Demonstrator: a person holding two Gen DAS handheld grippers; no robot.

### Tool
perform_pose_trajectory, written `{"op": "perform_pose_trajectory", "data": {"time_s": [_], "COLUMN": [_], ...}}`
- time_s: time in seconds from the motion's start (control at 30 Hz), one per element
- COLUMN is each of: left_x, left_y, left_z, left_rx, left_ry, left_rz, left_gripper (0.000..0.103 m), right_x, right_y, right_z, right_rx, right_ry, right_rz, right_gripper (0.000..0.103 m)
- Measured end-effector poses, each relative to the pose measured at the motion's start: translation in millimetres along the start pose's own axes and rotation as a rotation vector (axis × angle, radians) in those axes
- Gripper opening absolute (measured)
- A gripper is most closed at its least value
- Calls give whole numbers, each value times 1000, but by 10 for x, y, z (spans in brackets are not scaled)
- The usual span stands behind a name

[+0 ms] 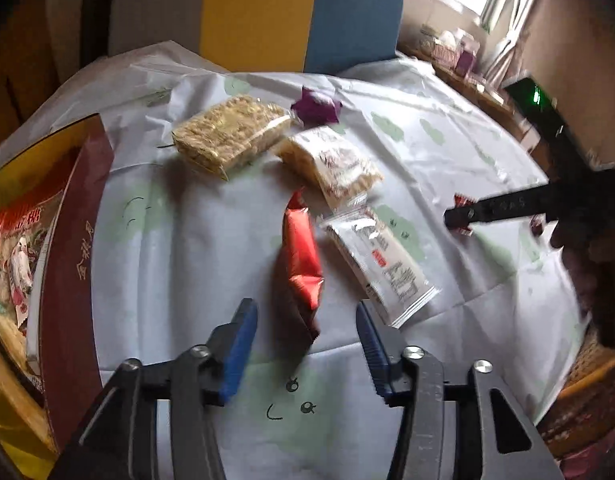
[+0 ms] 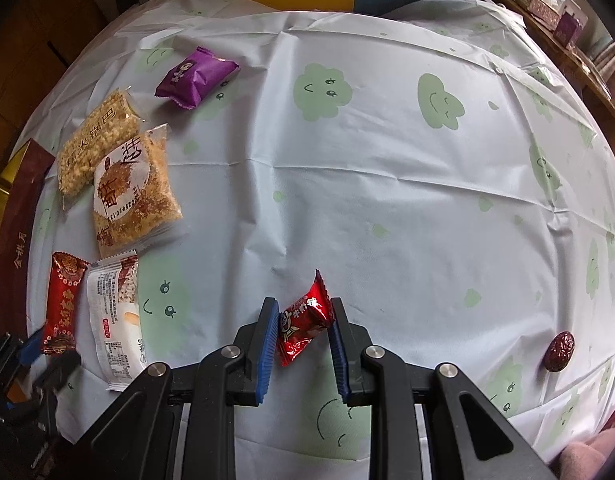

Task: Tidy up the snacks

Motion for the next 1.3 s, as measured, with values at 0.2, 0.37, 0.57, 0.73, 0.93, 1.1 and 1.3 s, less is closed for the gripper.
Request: {"op": "perform_pose_trajectory", "data": {"time_s": [0.2,0.37,0.57,0.73,0.93,1.1,1.3], "left_x": [3,-175,-266,-211,-199,-200,-198], "left_y": [-163,-217,-176,-87,-55,-48,-40], "left_z": [-54,-135,-221,-213,-189,-190,-182], "left_rx": [-14,-19,5,-7,-19,-14,-17], "left_ry": [-43,-106,-137,-156,-180,-185,-188], "left_rz": [33,-17,-36,-7,18,27,39], "left_gripper": [54,54,21,21,21,22,22], "right_x": [4,49,92,65,174,137,12], "right_y": [-28,-113,-211,-203,-95,23,-39], "right_z": [56,194,368,454,535,411,349], "right_rx": [-43,-114,-193,-214,-237,-211,-211], "right_ry": [-43,-87,-138,-135,-112,-136,-134], "right_rz": [-10,3,17,-1,20,-28,-17], "right_gripper": [28,30,31,32,38,38,38]}}
Point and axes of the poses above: each gripper's, at about its wrist camera, not at the fingertips, and x roughly against the way its jaws point, z to its right, y to its underside, the point moved 7 cm from there along -x, roughly the way its jaws point, and after that the axes turned 8 degrees about -x, right-handed, at the moved point
